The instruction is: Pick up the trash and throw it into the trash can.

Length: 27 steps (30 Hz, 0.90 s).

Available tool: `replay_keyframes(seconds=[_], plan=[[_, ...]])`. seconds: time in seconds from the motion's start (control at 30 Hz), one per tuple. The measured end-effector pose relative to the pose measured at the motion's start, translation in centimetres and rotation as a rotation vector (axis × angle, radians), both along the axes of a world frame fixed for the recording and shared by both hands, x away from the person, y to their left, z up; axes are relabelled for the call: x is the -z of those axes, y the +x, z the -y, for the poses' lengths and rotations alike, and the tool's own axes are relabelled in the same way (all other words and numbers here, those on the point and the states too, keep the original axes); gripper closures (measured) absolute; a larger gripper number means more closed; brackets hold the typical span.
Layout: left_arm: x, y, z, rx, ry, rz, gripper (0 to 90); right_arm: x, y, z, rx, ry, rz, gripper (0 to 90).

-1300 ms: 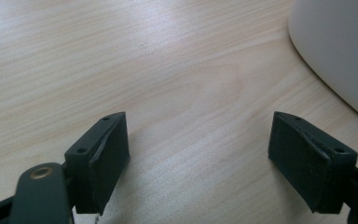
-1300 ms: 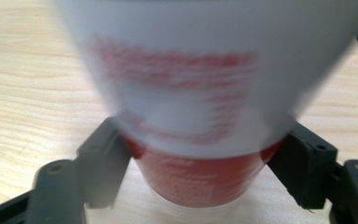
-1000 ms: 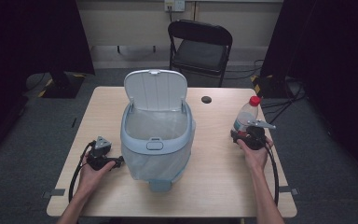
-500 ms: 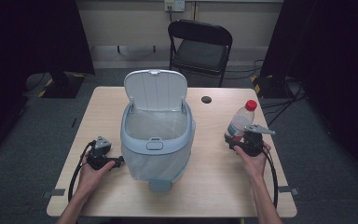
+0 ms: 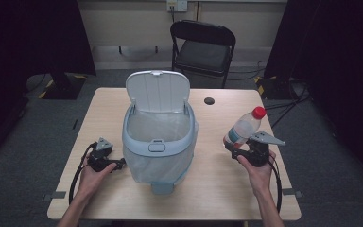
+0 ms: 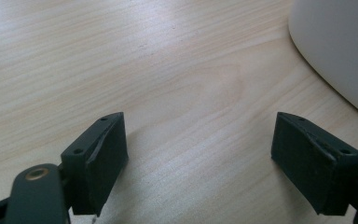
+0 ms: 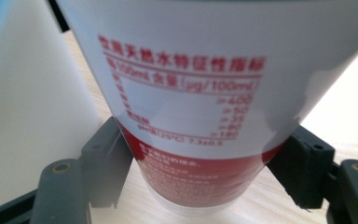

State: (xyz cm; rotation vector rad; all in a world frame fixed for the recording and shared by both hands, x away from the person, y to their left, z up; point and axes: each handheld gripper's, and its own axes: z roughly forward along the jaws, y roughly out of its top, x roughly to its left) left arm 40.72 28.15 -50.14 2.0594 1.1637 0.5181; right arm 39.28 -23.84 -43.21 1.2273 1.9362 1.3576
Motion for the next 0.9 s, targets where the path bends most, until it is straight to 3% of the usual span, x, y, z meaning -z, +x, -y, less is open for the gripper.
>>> replay_keyframes(seconds=[0.37, 0.9], plan=[[0.0, 0.2, -0.1, 0.005, 0.002, 0.000, 15.8, -2.7, -1.9, -0.7, -0.056, 0.019, 0.043, 27.2], [0.1, 0.4, 0.3, -0.021, 0.001, -0.010, 11.9, -8.9, -3.7, -3.0, -0.163, 0.076, 0.102, 27.2]])
